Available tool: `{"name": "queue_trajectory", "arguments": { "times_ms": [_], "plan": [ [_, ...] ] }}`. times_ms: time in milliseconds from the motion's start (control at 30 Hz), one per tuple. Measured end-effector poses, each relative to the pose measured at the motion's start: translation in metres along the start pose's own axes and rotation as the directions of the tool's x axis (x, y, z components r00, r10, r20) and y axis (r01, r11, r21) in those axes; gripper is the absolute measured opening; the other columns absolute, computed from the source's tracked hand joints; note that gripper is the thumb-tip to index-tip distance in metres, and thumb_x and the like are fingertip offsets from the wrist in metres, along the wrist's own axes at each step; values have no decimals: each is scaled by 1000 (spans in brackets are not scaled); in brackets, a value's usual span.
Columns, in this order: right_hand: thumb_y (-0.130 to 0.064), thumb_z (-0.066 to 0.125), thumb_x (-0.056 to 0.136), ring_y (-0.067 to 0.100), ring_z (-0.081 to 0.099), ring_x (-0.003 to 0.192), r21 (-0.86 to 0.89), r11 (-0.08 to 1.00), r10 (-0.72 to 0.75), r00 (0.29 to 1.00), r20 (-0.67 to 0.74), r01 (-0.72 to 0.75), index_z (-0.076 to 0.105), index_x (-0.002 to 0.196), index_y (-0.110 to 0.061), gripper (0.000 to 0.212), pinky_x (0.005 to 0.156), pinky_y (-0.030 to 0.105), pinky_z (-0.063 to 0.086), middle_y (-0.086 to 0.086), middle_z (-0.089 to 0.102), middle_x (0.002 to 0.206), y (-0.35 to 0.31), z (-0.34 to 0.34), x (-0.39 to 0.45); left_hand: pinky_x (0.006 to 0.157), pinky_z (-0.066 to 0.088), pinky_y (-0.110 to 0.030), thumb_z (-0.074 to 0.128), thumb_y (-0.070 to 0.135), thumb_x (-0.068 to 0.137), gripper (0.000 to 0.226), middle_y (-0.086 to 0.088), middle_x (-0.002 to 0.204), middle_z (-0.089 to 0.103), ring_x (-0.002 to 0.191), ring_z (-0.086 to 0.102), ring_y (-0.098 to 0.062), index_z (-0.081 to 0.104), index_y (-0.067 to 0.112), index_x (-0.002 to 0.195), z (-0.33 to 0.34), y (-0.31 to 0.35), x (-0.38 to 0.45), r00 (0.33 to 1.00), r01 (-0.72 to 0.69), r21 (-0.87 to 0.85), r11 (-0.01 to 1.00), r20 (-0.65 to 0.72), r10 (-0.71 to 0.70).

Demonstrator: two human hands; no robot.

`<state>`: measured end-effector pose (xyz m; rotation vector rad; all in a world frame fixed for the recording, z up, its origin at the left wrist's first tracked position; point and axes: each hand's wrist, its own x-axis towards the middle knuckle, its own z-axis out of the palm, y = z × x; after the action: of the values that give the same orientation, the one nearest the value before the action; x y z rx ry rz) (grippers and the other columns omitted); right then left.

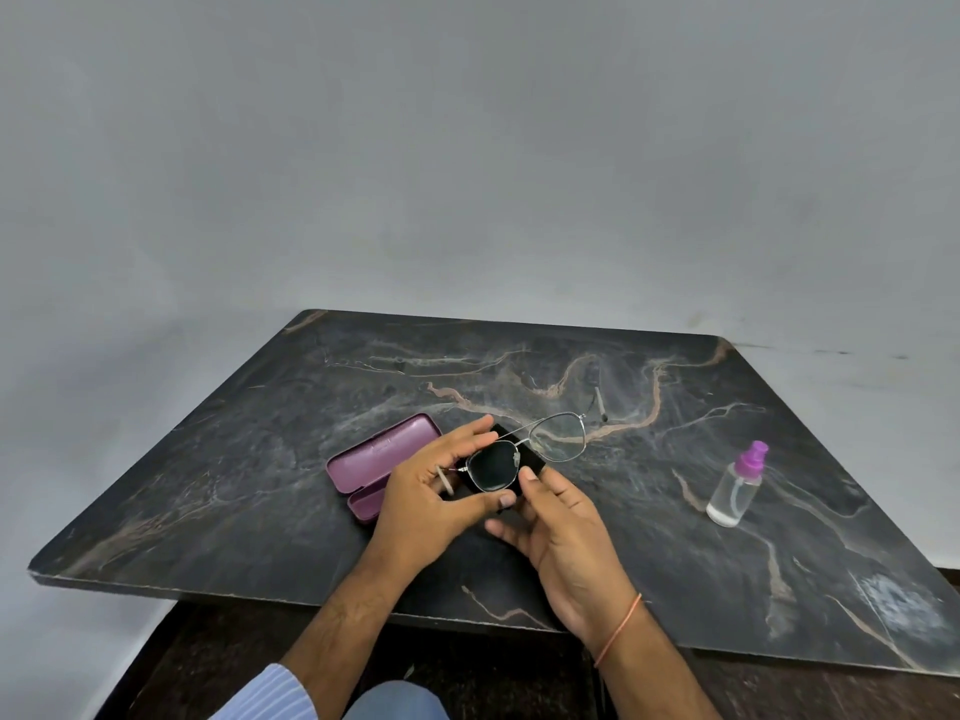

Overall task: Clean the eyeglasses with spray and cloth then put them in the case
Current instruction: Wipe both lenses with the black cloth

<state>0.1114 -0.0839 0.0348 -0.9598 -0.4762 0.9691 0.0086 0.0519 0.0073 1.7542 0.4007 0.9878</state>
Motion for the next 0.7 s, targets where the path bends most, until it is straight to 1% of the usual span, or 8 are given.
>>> {"name": "queue_trajectory", "arguments": {
  "times_ms": [100,167,233,300,367,467,567,700],
  "plan": [
    [-17,57,105,13,71,81,-13,1000,11,1000,28,-11,77,99,-15,21,86,39,56,2,75,84,-2,1,0,120,52,-51,99,25,71,66,15,148,71,143,62,-4,78,22,134,0,3,0,1000,-22,17,1000,20,22],
    [-21,59,103,13,71,81,-16,999,29,998,56,-28,80,93,-20,23,87,40,55,2,73,81,-3,0,0,121,52,-49,99,27,71,67,14,148,70,144,62,-5,78,23,134,-1,4,0,999,-36,18,999,22,35],
    [-26,61,100,15,70,83,-18,999,50,995,85,-49,80,92,-20,22,87,39,57,3,70,82,-3,-2,2,122,51,-43,99,26,72,67,12,148,71,144,62,-6,78,22,135,-2,4,0,998,-57,24,998,19,56],
    [-28,61,101,18,68,85,-25,997,72,993,91,-70,78,93,-15,23,84,37,58,8,69,86,-1,-4,5,122,50,-36,99,23,72,66,12,147,72,143,62,-7,77,21,134,-2,4,0,997,-75,23,997,13,75],
    [-30,59,103,19,68,86,-45,996,86,993,76,-82,74,92,-10,26,83,36,60,12,70,90,0,-5,7,122,48,-30,99,20,72,66,13,146,72,143,63,-7,77,21,134,-2,4,0,996,-84,20,996,13,84],
    [-30,58,105,21,66,86,-70,995,81,996,43,-78,74,88,-10,30,83,37,60,13,69,89,2,-4,8,121,47,-24,99,13,74,66,15,145,72,143,63,-6,76,21,135,-3,4,0,995,-98,34,995,25,97],
    [-30,57,105,20,67,86,-96,993,73,997,24,-70,77,83,-13,34,82,37,61,12,70,87,1,-2,7,120,48,-24,98,6,76,66,16,144,73,142,63,-6,76,22,136,-3,4,0,996,-88,35,995,29,87],
    [-29,54,108,17,70,85,-136,990,50,999,12,-48,79,81,-14,39,80,35,61,10,75,85,-1,1,5,118,52,-30,98,7,79,66,18,139,75,137,67,-7,75,26,138,-3,6,-1,998,-45,47,998,34,43]
  ]
}}
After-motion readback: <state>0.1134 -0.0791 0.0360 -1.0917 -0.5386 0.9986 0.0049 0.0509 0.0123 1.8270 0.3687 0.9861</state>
